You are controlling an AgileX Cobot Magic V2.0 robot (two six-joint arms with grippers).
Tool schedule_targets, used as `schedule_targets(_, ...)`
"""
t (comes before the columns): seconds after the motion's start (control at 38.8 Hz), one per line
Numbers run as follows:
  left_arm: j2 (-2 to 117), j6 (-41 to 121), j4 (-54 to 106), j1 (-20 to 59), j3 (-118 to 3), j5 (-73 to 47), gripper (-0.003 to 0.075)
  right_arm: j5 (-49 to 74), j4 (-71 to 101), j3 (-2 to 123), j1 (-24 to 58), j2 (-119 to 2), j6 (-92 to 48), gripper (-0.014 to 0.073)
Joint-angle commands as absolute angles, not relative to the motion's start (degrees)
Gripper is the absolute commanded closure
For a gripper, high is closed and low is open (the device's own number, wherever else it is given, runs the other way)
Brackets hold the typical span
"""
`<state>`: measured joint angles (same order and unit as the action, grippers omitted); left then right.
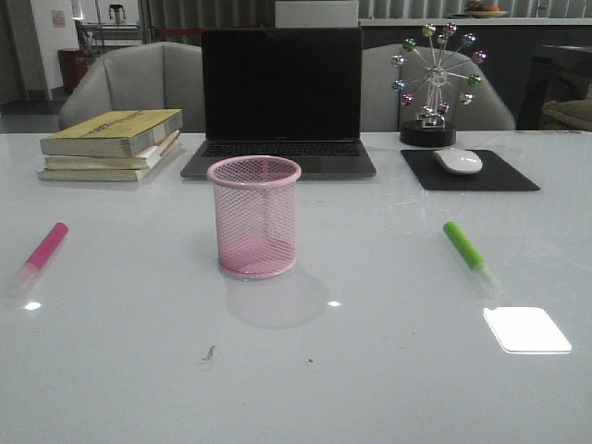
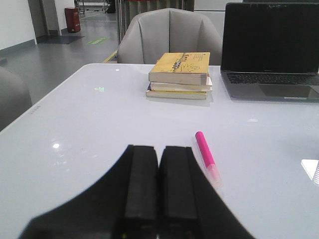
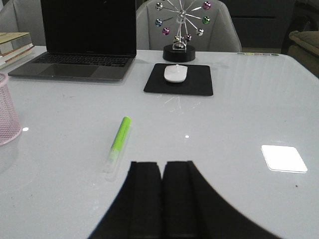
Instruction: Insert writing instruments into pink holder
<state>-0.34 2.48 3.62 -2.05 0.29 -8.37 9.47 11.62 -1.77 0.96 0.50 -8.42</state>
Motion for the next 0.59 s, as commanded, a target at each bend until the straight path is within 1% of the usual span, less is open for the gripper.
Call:
schedule_targets(0.0, -1.52, 2.01, 3.79, -1.69, 0.51, -3.33, 0.0629, 4.98, 11.8, -1.79, 0.92, 1.65, -8.57, 0.0536)
schedule_targets(0.57, -1.52, 2.01, 3.79, -1.69, 0.51, -3.33, 0.0629, 4.97, 10.28, -1.79, 0.92, 1.65, -8.63, 0.0536)
